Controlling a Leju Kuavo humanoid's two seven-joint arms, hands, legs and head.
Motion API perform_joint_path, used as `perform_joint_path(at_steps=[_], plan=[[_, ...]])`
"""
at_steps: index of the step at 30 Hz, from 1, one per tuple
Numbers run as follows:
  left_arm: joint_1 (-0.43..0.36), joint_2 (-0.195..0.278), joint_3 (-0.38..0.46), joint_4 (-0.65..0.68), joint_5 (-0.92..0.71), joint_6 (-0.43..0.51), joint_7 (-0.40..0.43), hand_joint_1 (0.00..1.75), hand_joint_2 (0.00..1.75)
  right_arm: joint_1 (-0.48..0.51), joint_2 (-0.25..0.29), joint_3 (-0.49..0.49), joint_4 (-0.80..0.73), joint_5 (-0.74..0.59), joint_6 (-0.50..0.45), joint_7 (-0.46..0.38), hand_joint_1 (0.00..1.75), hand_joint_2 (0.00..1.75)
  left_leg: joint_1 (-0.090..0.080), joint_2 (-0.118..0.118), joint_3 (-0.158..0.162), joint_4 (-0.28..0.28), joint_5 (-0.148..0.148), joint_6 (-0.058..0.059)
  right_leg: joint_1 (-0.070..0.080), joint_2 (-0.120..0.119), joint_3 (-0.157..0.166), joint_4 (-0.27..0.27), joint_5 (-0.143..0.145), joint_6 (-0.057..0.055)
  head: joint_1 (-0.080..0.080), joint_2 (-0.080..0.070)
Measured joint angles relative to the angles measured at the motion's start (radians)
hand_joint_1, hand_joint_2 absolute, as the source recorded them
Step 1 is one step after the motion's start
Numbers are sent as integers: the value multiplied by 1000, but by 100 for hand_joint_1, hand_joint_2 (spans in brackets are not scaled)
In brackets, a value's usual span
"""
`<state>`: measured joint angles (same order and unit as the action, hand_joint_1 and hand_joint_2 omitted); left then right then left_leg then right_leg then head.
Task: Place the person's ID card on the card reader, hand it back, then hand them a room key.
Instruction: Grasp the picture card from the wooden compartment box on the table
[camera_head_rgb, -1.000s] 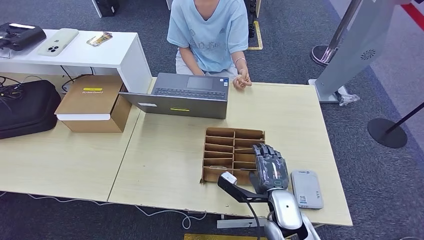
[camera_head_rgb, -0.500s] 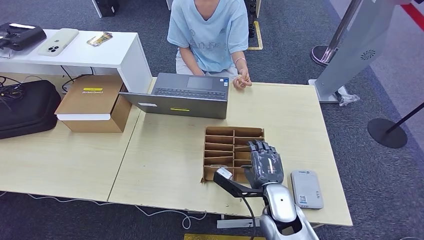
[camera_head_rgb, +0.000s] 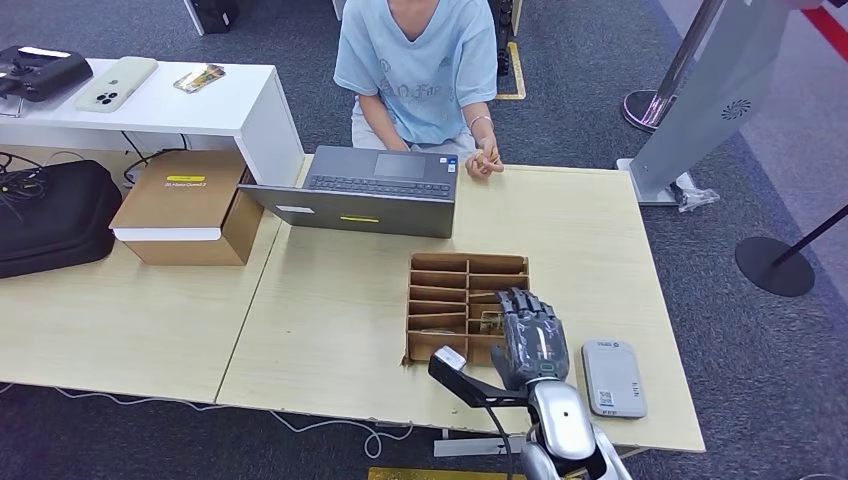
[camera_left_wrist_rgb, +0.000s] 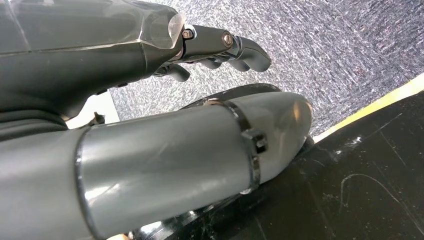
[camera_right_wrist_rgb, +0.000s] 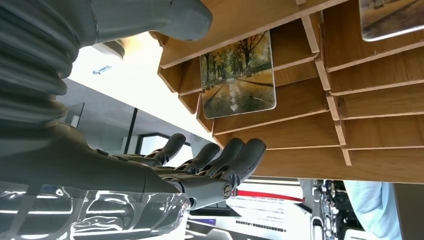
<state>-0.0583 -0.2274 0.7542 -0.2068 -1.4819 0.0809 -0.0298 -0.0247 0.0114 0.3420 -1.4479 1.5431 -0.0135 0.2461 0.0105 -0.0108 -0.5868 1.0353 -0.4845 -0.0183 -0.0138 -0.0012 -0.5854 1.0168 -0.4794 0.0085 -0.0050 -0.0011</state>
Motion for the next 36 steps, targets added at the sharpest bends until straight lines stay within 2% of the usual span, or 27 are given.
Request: perform_joint_path(at_steps=[17,36], plan=[[0,0,0,0,-15,-2,10,0,0,49,0,-18,-48,12,-4,-2,58,175,0,0,0,0,0,0,0,0,0,0,0,0,0,0],[0,1,0,0,-31,-18,11,0,0,56,2,-13,-74,30,7,-7,44,175,0,0,0,0,0,0,0,0,0,0,0,0,0,0]])
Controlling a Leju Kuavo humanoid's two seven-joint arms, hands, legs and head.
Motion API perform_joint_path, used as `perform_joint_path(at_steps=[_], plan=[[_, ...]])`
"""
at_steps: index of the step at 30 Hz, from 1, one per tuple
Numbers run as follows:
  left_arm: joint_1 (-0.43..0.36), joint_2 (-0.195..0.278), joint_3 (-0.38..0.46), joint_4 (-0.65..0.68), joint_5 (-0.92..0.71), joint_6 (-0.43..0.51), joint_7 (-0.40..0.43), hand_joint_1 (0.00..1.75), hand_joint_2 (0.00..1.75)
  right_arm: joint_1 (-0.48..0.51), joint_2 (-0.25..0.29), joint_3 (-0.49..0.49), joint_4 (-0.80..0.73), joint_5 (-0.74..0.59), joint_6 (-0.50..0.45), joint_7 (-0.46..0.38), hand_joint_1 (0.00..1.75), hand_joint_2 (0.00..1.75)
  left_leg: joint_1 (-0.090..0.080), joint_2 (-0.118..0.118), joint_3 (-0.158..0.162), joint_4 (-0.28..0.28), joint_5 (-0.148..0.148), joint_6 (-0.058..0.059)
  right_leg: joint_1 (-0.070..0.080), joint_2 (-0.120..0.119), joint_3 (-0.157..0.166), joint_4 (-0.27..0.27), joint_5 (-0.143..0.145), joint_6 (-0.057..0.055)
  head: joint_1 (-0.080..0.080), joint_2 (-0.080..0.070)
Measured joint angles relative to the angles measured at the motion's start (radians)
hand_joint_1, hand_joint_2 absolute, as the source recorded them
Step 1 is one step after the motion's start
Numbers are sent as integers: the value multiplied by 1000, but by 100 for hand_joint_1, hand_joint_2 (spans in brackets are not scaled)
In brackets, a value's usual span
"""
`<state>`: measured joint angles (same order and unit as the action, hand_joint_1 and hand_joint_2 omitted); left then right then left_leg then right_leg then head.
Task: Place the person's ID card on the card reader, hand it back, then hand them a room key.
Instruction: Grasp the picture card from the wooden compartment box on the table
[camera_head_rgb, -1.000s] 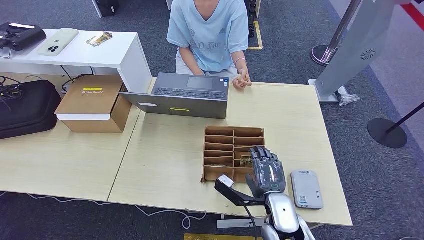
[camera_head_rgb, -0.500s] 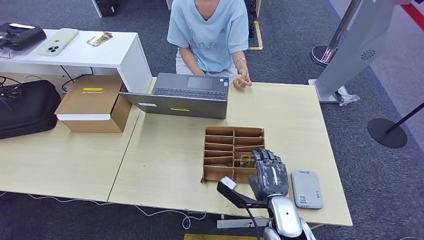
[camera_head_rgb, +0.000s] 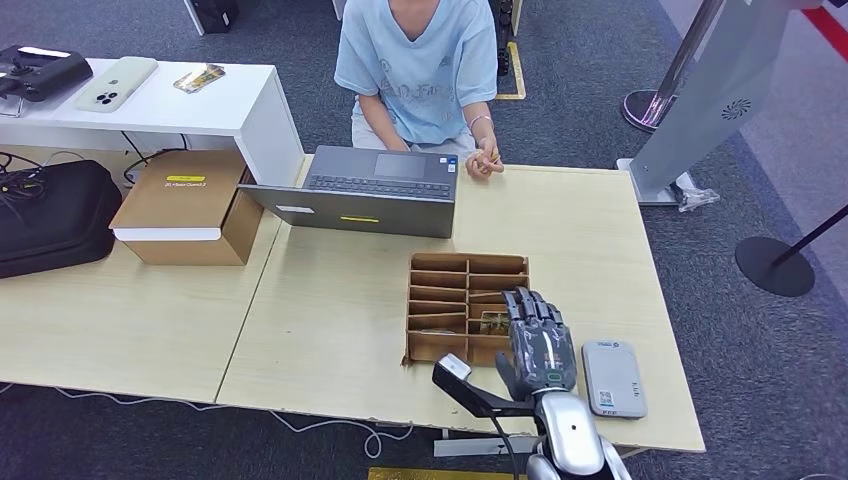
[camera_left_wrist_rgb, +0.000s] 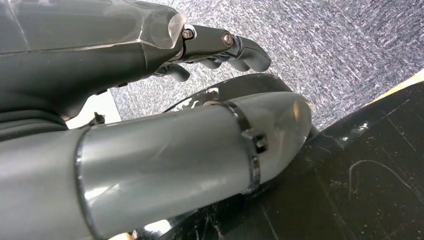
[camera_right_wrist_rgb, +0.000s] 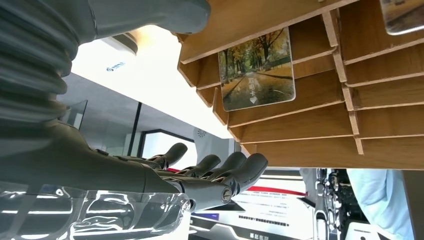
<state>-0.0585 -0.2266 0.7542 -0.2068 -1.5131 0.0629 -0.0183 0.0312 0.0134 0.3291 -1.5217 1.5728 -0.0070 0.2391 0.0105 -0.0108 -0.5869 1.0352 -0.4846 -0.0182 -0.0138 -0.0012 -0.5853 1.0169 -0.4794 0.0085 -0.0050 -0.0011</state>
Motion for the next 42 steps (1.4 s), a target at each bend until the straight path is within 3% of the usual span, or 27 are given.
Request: perform_joint_path(at_steps=[29,42], plan=[[-1,5,-13,0,-22,-21,-2,0,0,-11,1,14,-2,0,33,12,43,175,0,0,0,0,0,0,0,0,0,0,0,0,0,0],[-2,9,-37,0,-25,-32,-3,0,0,35,-16,14,-18,-18,25,30,45,175,0,0,0,0,0,0,0,0,0,0,0,0,0,0]])
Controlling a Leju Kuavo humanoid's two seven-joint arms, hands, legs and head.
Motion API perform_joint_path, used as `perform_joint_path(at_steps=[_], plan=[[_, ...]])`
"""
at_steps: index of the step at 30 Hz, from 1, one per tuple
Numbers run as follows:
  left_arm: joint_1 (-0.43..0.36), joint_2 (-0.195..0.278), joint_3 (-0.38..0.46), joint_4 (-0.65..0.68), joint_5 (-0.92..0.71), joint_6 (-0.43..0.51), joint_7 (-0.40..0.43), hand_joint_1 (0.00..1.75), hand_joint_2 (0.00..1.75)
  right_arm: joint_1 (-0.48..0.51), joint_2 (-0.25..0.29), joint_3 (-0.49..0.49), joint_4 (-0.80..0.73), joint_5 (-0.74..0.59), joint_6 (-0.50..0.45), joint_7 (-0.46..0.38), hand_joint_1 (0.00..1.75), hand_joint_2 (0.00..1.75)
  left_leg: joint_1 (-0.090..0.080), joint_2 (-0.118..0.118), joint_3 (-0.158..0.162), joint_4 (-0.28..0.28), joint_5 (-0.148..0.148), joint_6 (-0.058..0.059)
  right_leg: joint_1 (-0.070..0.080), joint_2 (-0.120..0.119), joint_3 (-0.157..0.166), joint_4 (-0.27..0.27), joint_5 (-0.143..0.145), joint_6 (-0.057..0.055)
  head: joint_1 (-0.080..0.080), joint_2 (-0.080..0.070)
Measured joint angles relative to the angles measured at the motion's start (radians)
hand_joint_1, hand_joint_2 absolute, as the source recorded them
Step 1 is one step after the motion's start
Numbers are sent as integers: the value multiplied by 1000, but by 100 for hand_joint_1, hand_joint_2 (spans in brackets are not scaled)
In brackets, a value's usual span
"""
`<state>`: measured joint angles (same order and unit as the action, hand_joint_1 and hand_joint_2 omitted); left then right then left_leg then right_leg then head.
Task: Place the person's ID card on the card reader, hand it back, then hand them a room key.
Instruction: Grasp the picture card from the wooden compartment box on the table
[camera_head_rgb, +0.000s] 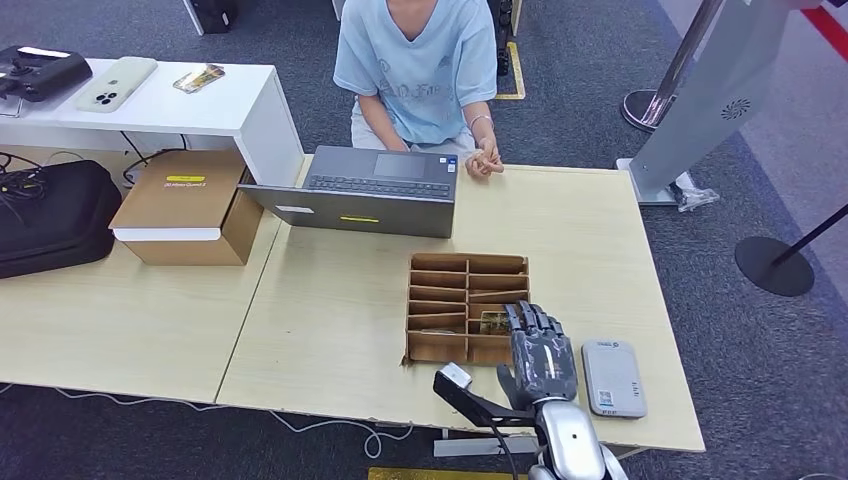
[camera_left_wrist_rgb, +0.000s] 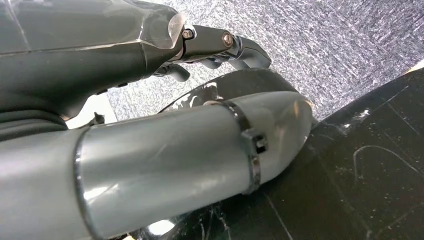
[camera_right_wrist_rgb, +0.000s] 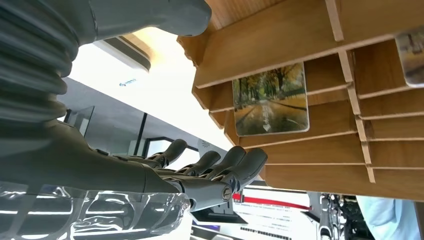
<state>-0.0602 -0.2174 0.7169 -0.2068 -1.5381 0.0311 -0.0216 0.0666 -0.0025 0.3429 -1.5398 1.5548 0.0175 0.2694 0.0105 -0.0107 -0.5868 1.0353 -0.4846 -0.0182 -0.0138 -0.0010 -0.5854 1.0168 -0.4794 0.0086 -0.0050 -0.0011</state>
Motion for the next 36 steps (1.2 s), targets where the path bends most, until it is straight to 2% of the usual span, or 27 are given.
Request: perform_joint_path(at_steps=[36], plan=[[-9,3,-55,0,-3,-12,-1,0,0,7,-20,0,-32,-4,-8,7,36,175,0,0,0,0,0,0,0,0,0,0,0,0,0,0]])
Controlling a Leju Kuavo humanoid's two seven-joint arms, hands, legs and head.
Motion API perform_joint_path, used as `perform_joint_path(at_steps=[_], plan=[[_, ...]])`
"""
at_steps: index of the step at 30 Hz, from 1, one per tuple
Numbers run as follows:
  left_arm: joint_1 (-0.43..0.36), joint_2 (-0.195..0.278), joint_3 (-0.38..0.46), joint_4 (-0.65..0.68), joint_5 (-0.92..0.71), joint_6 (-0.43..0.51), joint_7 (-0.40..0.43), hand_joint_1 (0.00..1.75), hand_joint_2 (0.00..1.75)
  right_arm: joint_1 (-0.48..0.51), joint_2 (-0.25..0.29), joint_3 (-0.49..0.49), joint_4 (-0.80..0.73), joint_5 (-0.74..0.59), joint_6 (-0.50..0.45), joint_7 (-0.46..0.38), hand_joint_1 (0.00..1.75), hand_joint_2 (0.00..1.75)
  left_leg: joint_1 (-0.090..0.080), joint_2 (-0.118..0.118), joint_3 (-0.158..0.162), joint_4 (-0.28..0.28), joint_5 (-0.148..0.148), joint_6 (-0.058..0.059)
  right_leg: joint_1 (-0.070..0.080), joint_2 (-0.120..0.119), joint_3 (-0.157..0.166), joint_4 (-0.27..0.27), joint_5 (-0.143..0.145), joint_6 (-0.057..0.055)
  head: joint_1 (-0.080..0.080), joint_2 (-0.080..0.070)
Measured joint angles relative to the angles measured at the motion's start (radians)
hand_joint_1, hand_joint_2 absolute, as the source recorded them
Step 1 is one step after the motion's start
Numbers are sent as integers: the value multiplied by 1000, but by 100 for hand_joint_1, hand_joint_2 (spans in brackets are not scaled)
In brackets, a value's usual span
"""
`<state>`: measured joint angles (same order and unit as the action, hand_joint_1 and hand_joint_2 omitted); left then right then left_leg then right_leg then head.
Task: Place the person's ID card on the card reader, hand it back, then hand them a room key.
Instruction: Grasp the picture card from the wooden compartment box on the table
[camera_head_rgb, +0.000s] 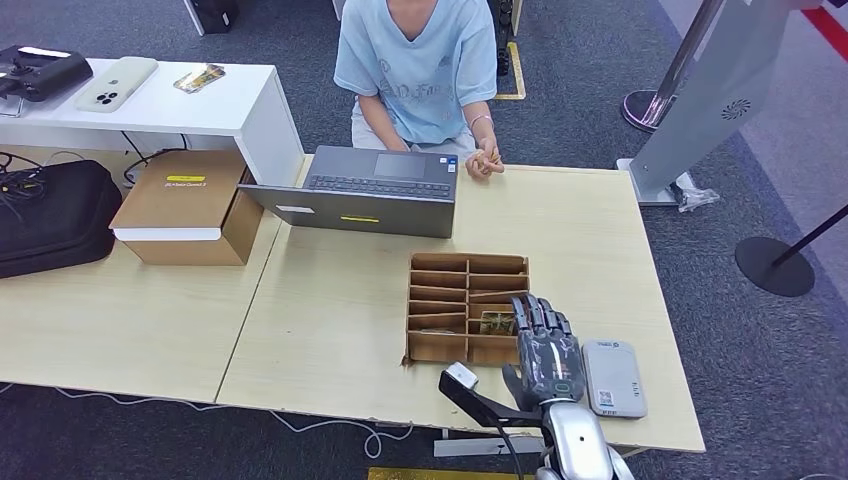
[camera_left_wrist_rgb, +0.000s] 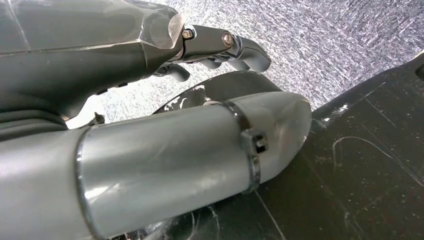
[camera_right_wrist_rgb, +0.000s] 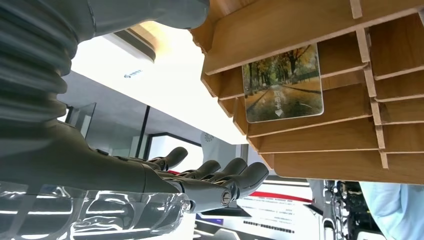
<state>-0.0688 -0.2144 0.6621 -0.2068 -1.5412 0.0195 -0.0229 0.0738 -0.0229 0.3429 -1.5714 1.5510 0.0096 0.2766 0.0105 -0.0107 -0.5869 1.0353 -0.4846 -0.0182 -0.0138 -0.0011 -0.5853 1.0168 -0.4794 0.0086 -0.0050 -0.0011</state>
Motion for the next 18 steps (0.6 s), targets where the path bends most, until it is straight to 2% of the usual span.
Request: perform_joint_path(at_steps=[18], plan=[[-6,0,-21,0,0,-15,1,0,0,-46,0,0,40,0,-4,-11,37,175,0,0,0,0,0,0,0,0,0,0,0,0,0,0]])
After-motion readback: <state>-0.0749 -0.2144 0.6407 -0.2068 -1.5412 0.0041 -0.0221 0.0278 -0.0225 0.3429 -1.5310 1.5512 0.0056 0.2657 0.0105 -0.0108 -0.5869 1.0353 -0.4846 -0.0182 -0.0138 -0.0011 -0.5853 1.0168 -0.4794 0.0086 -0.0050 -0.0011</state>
